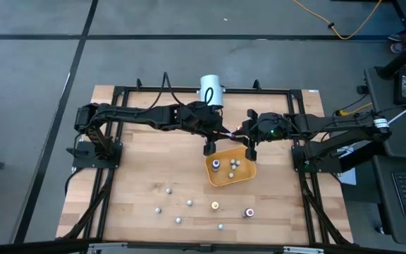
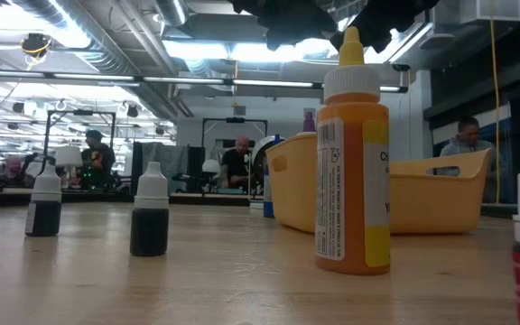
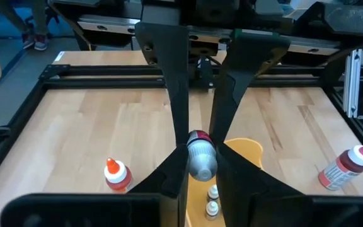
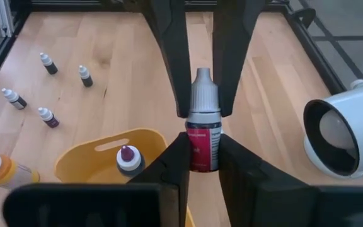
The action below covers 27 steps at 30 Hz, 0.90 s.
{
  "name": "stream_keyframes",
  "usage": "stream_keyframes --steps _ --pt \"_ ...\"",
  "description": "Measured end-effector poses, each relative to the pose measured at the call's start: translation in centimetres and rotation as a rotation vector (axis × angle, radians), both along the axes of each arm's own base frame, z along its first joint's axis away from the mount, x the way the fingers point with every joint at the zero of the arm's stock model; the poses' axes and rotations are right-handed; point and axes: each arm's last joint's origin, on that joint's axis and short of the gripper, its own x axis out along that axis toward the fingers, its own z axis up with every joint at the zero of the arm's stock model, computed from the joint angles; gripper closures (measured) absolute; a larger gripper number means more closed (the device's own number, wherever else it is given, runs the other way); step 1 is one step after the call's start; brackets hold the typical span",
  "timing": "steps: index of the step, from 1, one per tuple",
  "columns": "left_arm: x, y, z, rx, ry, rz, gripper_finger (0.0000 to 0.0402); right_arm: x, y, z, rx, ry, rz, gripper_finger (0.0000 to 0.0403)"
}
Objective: Pick & Place food coloring
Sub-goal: Put the small pink food coloring bottle into the yellow bin
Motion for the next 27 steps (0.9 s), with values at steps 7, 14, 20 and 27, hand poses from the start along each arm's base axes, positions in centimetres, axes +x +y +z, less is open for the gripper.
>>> stream_keyframes --steps 7,14,20,27 --pt "-0.1 0.2 0.0 -0.012 0.005 0.005 0.0345 0.0 0.1 0.3 0.002 -0.024 0.028 0.0286" --pt "-0.6 0.3 0.8 -0.012 -0.011 0.008 0.0346 -0.9 0.7 0.5 0.010 0.007 0.035 0.0231" --pt "-1.6 0.4 0.9 -0.040 0.060 0.028 0.0347 -4.7 1.8 0.4 -0.025 0.152 -0.060 0.0222" --pt "-1.0 -0.5 0.6 -0.062 0.165 -0.034 0.0347 -7.7 2.8 2.1 -0.063 0.036 -0.160 0.0233"
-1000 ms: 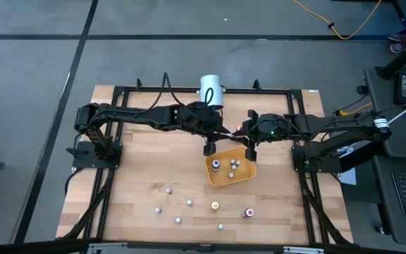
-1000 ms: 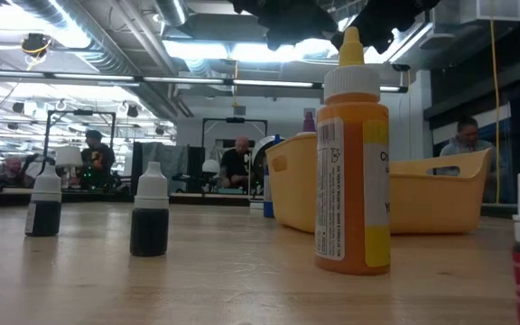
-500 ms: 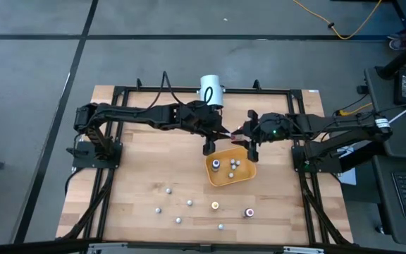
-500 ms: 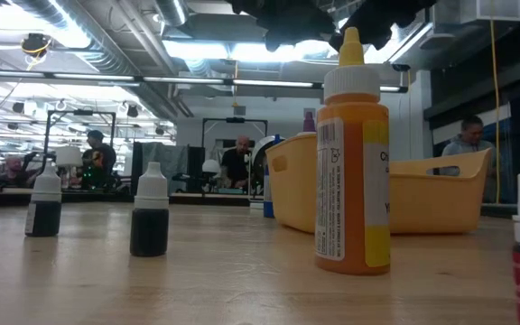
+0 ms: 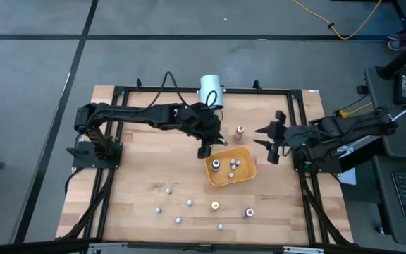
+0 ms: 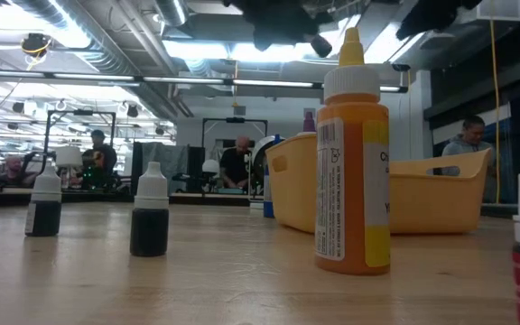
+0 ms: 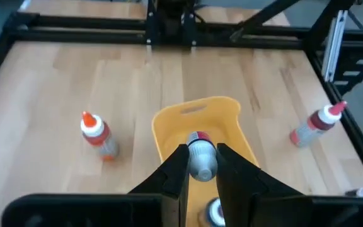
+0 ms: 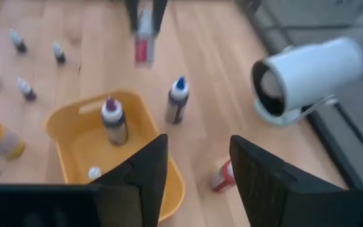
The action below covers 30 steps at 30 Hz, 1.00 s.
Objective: Pick & Place food coloring
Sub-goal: Put the small pink food coloring bottle into the yellow bin
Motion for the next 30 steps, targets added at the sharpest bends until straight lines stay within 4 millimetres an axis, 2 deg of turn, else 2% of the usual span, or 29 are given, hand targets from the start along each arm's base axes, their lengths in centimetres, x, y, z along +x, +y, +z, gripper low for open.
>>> stream_keyframes --steps 4,12,17,21,26,30 --pt "0.9 0.1 0.8 0.006 -0.001 -0.006 0.0347 -0.9 0.1 0.5 -0.009 -0.045 -0.019 0.0244" --pt "4.8 -0.4 0.1 0.009 0.164 -0.026 0.0347 -1.4 0.6 0.7 -0.032 -0.038 0.076 0.0252" --pt "7.2 -0.8 -1.6 0.035 0.277 -0.015 0.0347 -1.5 1.1 0.7 -0.063 -0.029 0.132 0.0252" --pt "8.2 -1.5 -3.5 0.019 0.343 -0.012 0.0347 -1.6 1.3 0.7 -0.088 -0.023 0.165 0.0251" --pt "8.8 -3.0 -4.9 0.012 0.375 -0.021 0.0347 -1.8 1.3 0.9 -0.106 -0.028 0.183 0.0251" --pt "9.3 -3.1 -6.4 0.047 0.412 0.007 0.0347 -2.0 1.3 1.0 -0.116 -0.032 0.190 0.0251"
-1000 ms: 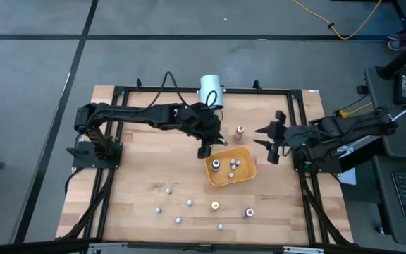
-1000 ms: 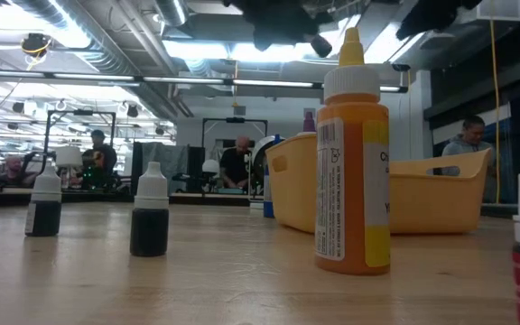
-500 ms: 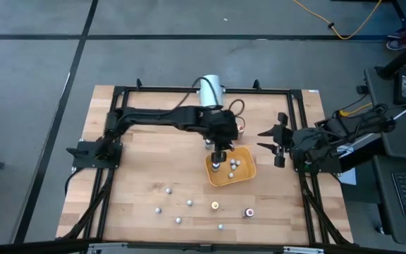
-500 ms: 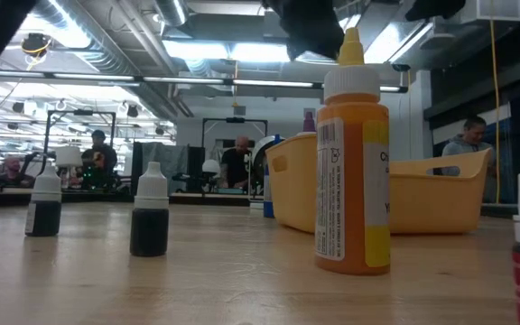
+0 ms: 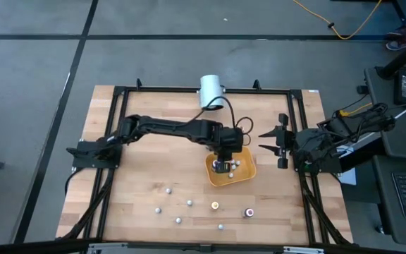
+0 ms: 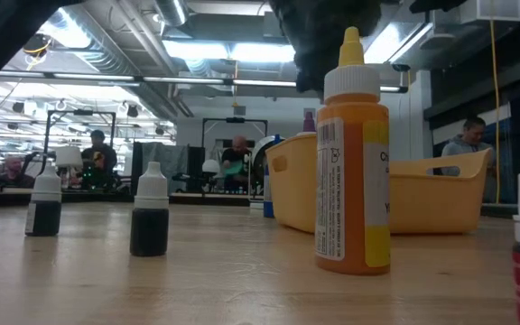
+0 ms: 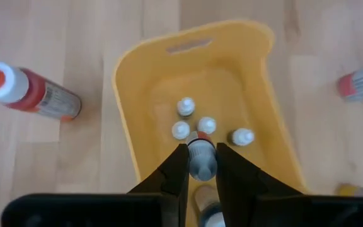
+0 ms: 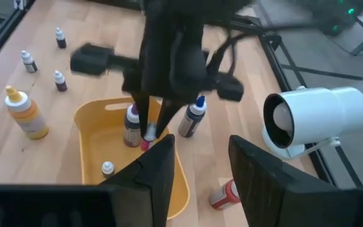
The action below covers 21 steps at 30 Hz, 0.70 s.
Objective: Pick & Place food coloring
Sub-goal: Put the small pink food coloring bottle into the yellow bin
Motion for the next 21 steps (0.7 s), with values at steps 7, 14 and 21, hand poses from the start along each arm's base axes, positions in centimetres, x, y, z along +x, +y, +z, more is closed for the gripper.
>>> stream_keyframes --steps 7,14,21 --pt "0.7 -0.1 -2.1 -0.008 0.048 0.005 0.0346 -0.2 -0.1 0.1 -0.021 -0.002 0.014 0.0251" --pt "1.2 -0.3 -3.6 -0.015 0.069 -0.005 0.0346 -0.3 -0.1 0.2 -0.028 -0.005 0.020 0.0251" --pt "1.4 -0.4 -4.8 -0.020 0.098 -0.012 0.0346 -0.5 -0.2 0.2 -0.031 0.001 0.020 0.0251"
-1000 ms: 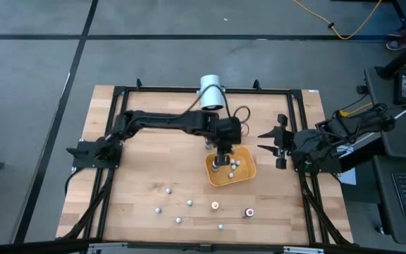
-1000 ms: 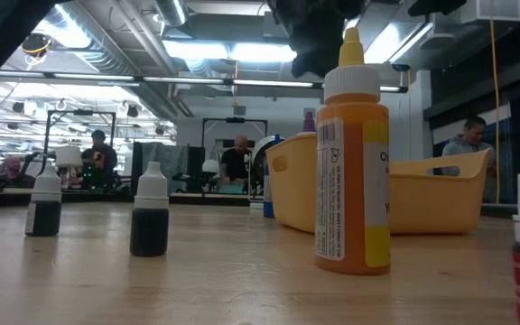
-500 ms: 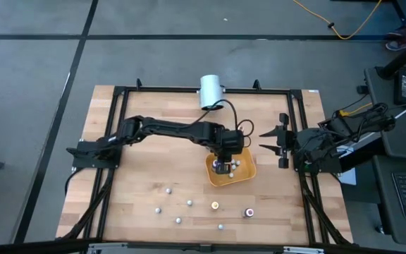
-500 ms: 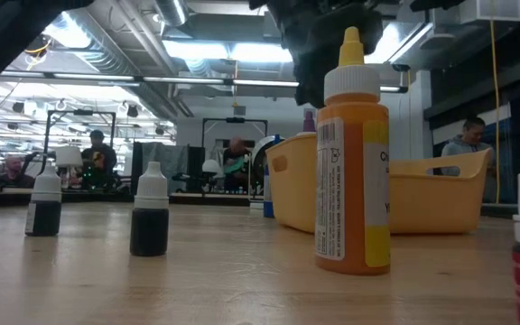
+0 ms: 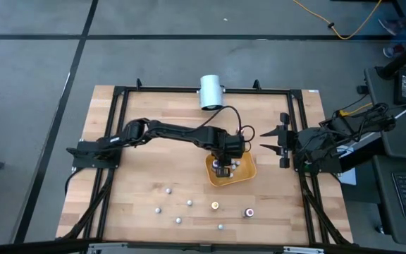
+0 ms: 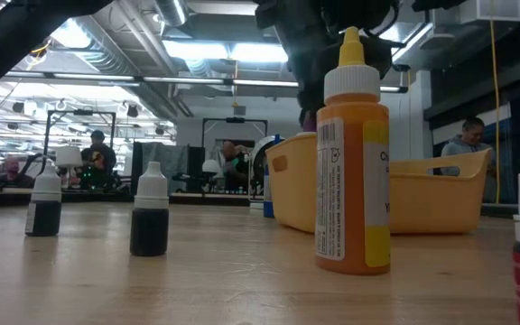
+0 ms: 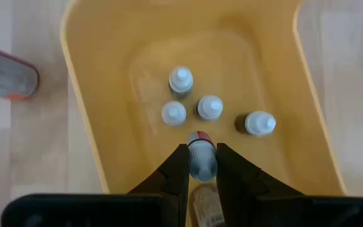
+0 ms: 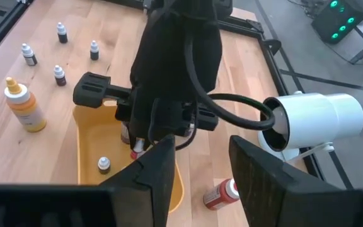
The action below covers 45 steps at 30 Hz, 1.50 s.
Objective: Pick & Place food coloring
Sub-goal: Put the small pink food coloring bottle into the yellow bin
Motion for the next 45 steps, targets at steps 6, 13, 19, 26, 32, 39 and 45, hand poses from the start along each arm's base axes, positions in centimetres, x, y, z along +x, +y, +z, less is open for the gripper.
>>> stream_keyframes --steps 6,13,19,26,32,39,45 --pt "0.4 0.0 -1.2 0.003 0.010 -0.019 0.0345 -0.1 0.0 -0.1 -0.004 0.010 0.000 0.0251" --pt "0.7 -0.2 -3.1 -0.023 0.059 -0.039 0.0345 -0.1 -0.1 -0.1 -0.007 0.014 0.000 0.0251" --pt "0.8 -0.2 -3.7 -0.012 0.061 -0.059 0.0345 -0.1 -0.1 -0.1 -0.007 0.015 0.000 0.0251" --pt "1.0 0.0 -3.6 -0.008 0.049 -0.058 0.0321 -0.2 -0.1 -0.1 -0.007 0.016 -0.001 0.0251" --pt "1.2 0.1 -3.3 0.015 0.028 -0.048 0.0281 -0.2 -0.1 -0.2 -0.010 0.025 -0.001 0.0251" --pt "1.2 0.1 1.1 0.028 0.006 -0.042 0.0243 -0.3 -0.1 -0.4 0.005 0.036 -0.014 0.0251" --pt "-0.9 -0.3 5.3 0.119 0.038 0.008 0.0237 -0.5 -0.2 -0.8 -0.055 0.102 0.023 0.0251"
